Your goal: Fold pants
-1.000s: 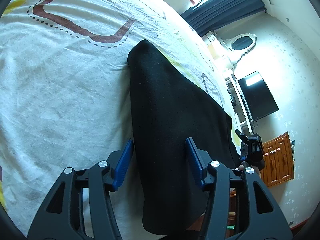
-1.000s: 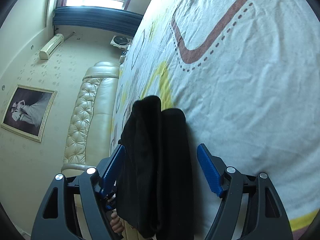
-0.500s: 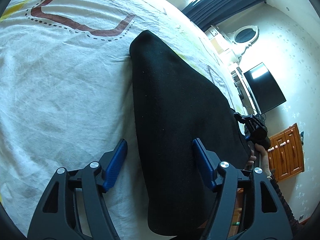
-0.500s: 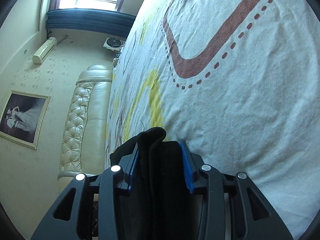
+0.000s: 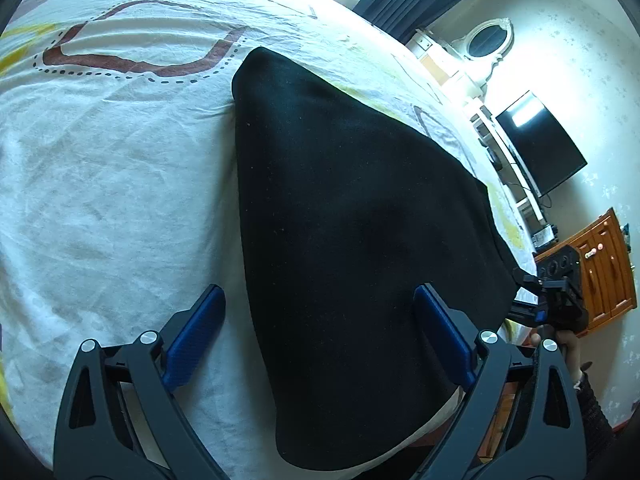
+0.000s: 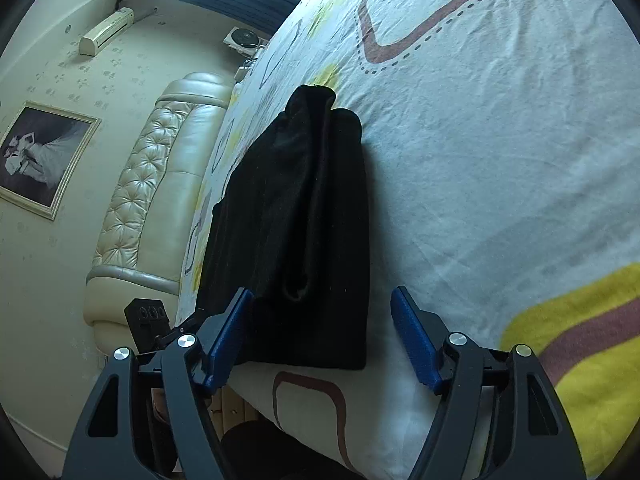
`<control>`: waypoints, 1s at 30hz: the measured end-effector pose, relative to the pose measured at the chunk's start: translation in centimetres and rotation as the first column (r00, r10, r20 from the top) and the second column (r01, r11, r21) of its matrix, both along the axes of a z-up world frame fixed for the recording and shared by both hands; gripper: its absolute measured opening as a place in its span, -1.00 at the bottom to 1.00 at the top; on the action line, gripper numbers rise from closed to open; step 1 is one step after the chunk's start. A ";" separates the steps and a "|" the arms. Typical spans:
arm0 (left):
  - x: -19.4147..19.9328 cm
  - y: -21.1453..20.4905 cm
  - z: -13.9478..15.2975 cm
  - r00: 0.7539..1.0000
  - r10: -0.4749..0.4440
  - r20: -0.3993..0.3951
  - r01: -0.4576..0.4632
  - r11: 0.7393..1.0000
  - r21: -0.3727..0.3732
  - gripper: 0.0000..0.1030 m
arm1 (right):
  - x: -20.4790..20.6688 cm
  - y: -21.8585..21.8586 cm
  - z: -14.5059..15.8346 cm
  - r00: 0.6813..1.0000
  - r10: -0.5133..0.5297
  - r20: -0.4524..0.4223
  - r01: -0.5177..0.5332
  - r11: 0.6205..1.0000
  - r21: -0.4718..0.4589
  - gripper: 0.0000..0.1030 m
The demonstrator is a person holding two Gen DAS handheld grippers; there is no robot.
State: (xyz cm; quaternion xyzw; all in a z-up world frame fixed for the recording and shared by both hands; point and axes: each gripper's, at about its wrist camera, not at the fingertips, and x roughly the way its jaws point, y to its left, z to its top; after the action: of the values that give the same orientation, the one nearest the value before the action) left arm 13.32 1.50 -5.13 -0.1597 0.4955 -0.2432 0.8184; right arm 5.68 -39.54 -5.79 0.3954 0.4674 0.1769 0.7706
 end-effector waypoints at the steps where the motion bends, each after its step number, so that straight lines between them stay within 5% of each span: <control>1: -0.1 -0.1 0.1 1.000 0.010 -0.004 -0.010 1.000 0.020 0.85 | -0.6 0.0 0.3 1.000 -0.012 -0.008 0.012 1.000 -0.019 0.48; 5: -1.6 0.0 0.8 0.996 0.084 -0.008 -0.083 0.992 0.093 0.88 | -3.0 1.0 2.2 0.999 -0.039 -0.021 0.035 0.982 -0.188 0.59; 10: -4.5 0.2 2.4 0.984 0.172 0.048 -0.178 0.967 0.183 0.89 | -5.5 3.6 4.0 1.000 -0.021 -0.006 0.017 0.907 -0.421 0.60; 18: -10.3 -0.2 5.2 0.970 0.168 0.176 -0.215 0.930 0.299 0.89 | -6.6 7.0 5.4 0.999 -0.028 0.026 0.038 0.826 -0.562 0.60; 30: -14.3 -1.6 6.6 0.945 0.131 0.301 -0.238 0.903 0.356 0.89 | -7.8 11.5 5.8 0.990 -0.025 0.138 0.111 0.739 -0.665 0.60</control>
State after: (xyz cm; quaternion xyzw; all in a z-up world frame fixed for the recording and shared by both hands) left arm -0.97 -0.10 1.47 -0.0067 0.4003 -0.0804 0.9128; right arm -2.08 -28.07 -0.01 0.0971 0.4379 -0.0079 0.8937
